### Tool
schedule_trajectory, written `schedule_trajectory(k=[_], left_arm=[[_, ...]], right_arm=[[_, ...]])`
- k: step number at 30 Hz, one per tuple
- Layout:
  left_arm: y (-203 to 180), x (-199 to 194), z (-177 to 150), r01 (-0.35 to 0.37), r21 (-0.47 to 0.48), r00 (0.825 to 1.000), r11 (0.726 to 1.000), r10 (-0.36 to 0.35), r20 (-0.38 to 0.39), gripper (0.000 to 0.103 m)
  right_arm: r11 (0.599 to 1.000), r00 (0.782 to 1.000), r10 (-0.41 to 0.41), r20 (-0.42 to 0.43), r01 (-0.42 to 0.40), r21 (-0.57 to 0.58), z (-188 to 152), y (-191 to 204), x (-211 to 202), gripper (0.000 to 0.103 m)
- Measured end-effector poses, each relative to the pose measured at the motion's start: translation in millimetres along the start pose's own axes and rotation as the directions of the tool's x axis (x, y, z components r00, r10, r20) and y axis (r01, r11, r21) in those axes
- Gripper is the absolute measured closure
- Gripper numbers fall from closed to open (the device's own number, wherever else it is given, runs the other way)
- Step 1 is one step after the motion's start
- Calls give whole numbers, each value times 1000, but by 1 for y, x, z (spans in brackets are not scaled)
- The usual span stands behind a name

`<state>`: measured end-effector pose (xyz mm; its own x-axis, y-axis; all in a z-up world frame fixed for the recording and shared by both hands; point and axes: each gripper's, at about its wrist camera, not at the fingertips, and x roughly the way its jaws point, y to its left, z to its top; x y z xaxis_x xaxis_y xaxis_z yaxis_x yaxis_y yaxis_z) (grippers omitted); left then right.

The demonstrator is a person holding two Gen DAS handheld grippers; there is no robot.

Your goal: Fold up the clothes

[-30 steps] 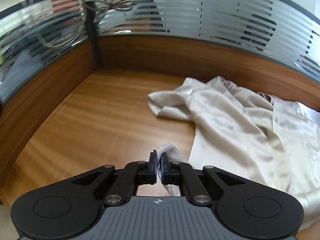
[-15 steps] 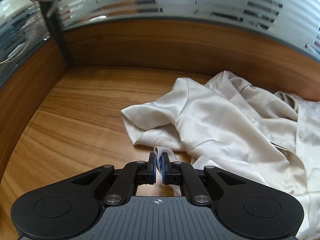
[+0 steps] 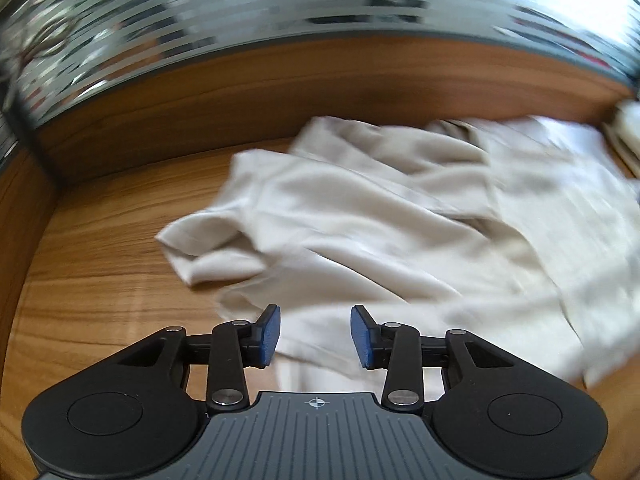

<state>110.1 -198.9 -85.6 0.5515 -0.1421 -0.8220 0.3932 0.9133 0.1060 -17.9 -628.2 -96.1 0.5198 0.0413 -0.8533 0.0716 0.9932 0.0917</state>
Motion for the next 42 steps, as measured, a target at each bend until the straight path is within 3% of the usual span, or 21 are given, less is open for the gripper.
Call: schedule_trajectory(k=[5, 12, 20, 25, 28, 30, 32, 35, 42], left_arm=[[-35, -9, -18, 111, 174, 994, 978, -110, -13, 61], [-84, -8, -36, 227, 352, 973, 908, -223, -51, 59], [-123, 1, -45, 252, 534, 964, 807, -255, -70, 56], [-139, 8, -52, 211, 639, 971, 740, -235, -49, 60], [-139, 5, -51, 214, 652, 965, 728, -260, -26, 81], [-138, 1, -48, 219, 649, 959, 728, -284, -6, 85], [-136, -5, -43, 230, 637, 950, 736, -312, 18, 86], [-133, -9, -30, 265, 589, 938, 763, -346, 26, 87], [-126, -8, -3, 329, 464, 925, 823, -379, 16, 88]], right_arm=[[985, 994, 103, -48, -108, -131, -18, 43, 5, 74], [946, 976, 188, -107, -209, -247, -31, 92, 16, 74], [910, 964, 228, -136, -260, -323, -33, 122, 28, 73], [892, 962, 234, -144, -271, -363, -33, 136, 33, 64], [879, 961, 237, -143, -275, -389, -33, 145, 36, 58], [873, 962, 236, -136, -271, -404, -32, 149, 37, 55], [869, 964, 233, -129, -266, -417, -32, 154, 39, 53], [864, 967, 225, -119, -254, -435, -32, 159, 41, 42], [844, 983, 167, -78, -183, -504, -34, 178, 47, 41]])
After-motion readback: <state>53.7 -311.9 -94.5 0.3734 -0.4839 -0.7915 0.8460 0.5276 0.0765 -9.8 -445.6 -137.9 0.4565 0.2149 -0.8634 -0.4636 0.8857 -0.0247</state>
